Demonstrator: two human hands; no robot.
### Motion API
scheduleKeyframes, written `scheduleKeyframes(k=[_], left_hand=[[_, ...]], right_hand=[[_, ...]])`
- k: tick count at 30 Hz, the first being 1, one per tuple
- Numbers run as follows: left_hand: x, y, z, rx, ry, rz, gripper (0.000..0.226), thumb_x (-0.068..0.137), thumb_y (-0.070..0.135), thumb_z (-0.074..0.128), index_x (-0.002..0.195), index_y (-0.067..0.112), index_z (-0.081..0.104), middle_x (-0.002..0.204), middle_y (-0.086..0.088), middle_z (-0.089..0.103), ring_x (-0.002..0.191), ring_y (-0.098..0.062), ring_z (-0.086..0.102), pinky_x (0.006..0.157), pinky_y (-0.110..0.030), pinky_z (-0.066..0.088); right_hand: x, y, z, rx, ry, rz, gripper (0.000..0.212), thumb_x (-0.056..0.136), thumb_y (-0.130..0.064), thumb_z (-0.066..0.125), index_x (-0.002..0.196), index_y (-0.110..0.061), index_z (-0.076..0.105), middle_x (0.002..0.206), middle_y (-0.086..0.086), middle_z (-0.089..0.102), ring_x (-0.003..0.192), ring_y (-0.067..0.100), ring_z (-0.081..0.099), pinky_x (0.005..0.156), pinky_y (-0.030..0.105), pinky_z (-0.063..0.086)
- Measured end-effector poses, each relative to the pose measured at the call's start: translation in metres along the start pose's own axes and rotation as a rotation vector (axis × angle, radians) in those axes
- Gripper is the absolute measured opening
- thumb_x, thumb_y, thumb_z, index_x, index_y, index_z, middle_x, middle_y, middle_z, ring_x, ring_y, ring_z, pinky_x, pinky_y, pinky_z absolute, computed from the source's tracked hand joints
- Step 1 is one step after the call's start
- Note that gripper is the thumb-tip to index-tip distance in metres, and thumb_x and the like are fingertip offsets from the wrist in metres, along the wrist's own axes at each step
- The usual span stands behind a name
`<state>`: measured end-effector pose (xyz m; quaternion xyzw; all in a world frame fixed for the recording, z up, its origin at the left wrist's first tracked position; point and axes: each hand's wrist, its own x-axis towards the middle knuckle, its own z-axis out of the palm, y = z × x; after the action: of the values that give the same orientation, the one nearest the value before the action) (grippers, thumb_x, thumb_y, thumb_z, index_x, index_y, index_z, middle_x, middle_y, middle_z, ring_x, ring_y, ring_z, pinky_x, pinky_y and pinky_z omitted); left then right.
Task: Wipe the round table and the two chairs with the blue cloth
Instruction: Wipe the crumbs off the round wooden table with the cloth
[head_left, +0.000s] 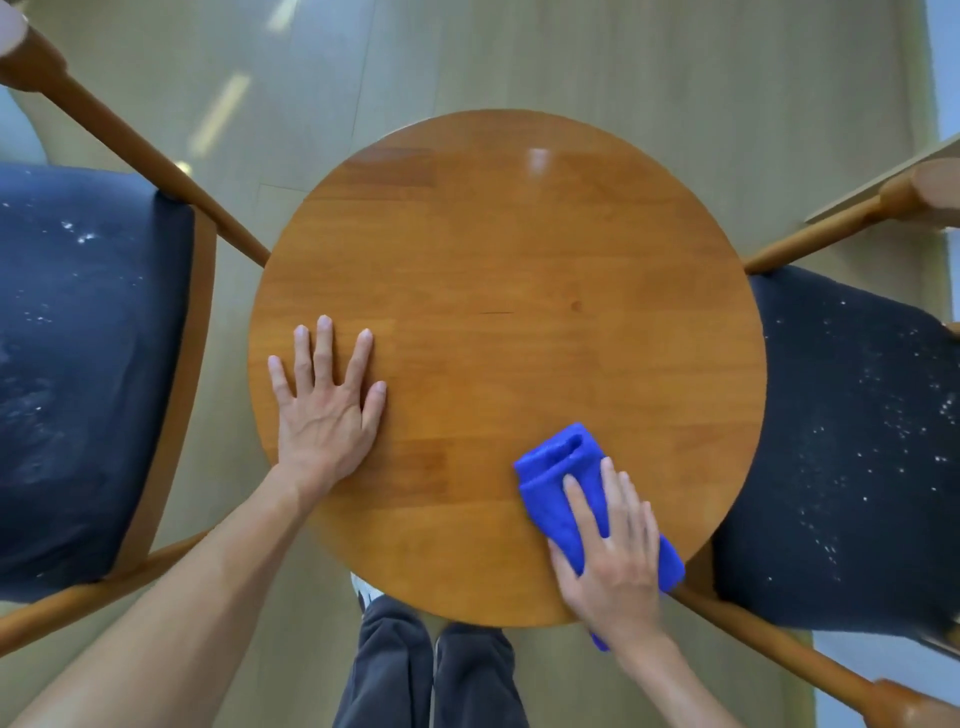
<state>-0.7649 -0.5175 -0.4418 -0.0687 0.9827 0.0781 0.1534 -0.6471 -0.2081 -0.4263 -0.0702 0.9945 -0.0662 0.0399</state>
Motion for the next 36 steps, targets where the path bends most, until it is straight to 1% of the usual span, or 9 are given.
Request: scheduleKeyframes(k=[4,7,13,19,21,24,29,32,36], left_hand=[[0.001,0.003,0.001,0.008,-0.012,-0.014,0.061,0.098,0.052,0.018,0.153,0.032,0.0,0.16,-0.007,-0.016,0.146,-0.029,-0.017,0.116,-0.058,-0.006],[-0.002,0.005,0.002,0.02,0.002,-0.038,0.059,0.099,0.05,0.018,0.153,0.032,0.003,0.161,-0.009,-0.01,0.147,-0.034,-0.011,0.112,-0.065,0.001],[-0.007,0.017,-0.006,-0.028,-0.006,-0.105,0.056,0.099,0.045,0.032,0.151,0.034,0.015,0.16,-0.013,0.0,0.146,-0.039,-0.002,0.107,-0.073,0.008],[-0.01,0.007,-0.007,-0.011,-0.077,-0.054,0.067,0.091,0.063,0.029,0.151,0.041,0.006,0.16,-0.01,-0.009,0.145,-0.04,-0.008,0.108,-0.071,0.008],[-0.01,0.008,-0.008,0.004,-0.107,-0.05,0.076,0.086,0.073,0.024,0.15,0.042,-0.001,0.16,-0.009,-0.015,0.145,-0.039,-0.013,0.109,-0.07,0.005],[-0.011,0.009,-0.01,0.024,-0.133,-0.042,0.088,0.076,0.083,0.017,0.149,0.042,-0.01,0.158,-0.009,-0.021,0.144,-0.04,-0.018,0.109,-0.069,0.003],[-0.008,0.007,-0.006,0.05,-0.143,-0.042,0.096,0.067,0.089,0.007,0.147,0.042,-0.018,0.156,-0.01,-0.026,0.143,-0.041,-0.021,0.108,-0.071,0.006],[-0.006,0.007,-0.008,0.05,-0.154,-0.044,0.096,0.066,0.089,0.005,0.146,0.043,-0.02,0.156,-0.01,-0.027,0.142,-0.041,-0.021,0.108,-0.07,0.006],[-0.008,0.009,-0.012,0.055,-0.172,-0.062,0.098,0.064,0.089,0.007,0.148,0.043,-0.015,0.157,-0.01,-0.023,0.143,-0.041,-0.018,0.109,-0.069,0.009]], right_hand=[[0.0,0.014,-0.009,0.133,0.082,0.565,0.063,0.087,-0.039,0.051,0.143,-0.013,0.039,0.15,0.025,0.029,0.129,0.047,0.039,0.095,0.063,0.041],[-0.001,-0.043,0.0,0.147,0.117,0.602,0.062,0.087,-0.039,0.051,0.141,-0.009,0.045,0.148,0.028,0.032,0.129,0.048,0.039,0.098,0.059,0.039],[-0.03,-0.169,0.024,0.159,-0.008,0.078,0.067,0.081,-0.042,0.06,0.143,-0.025,0.042,0.151,0.019,0.034,0.138,0.041,0.033,0.107,0.058,0.032],[0.005,-0.03,0.006,0.127,-0.09,-0.529,0.056,0.079,-0.029,0.063,0.134,-0.024,0.055,0.148,0.014,0.04,0.135,0.037,0.04,0.104,0.054,0.037],[0.032,0.029,-0.008,0.099,-0.047,-0.351,0.058,0.077,-0.023,0.068,0.134,-0.018,0.056,0.147,0.017,0.04,0.133,0.039,0.041,0.101,0.057,0.039],[0.07,0.084,-0.025,0.162,0.087,0.261,0.059,0.083,-0.018,0.069,0.138,-0.008,0.049,0.148,0.023,0.036,0.131,0.043,0.041,0.1,0.058,0.039],[0.155,0.085,-0.027,0.287,0.203,1.13,0.062,0.096,-0.035,0.047,0.15,-0.022,0.021,0.158,0.016,0.01,0.139,0.039,0.022,0.108,0.055,0.021],[0.17,0.021,-0.018,0.189,0.201,0.947,0.063,0.093,-0.035,0.049,0.15,-0.02,0.026,0.157,0.019,0.014,0.138,0.04,0.024,0.107,0.053,0.025],[0.128,-0.075,0.0,0.113,0.091,0.255,0.066,0.081,-0.036,0.06,0.143,-0.019,0.043,0.151,0.02,0.033,0.134,0.041,0.038,0.103,0.053,0.036]])
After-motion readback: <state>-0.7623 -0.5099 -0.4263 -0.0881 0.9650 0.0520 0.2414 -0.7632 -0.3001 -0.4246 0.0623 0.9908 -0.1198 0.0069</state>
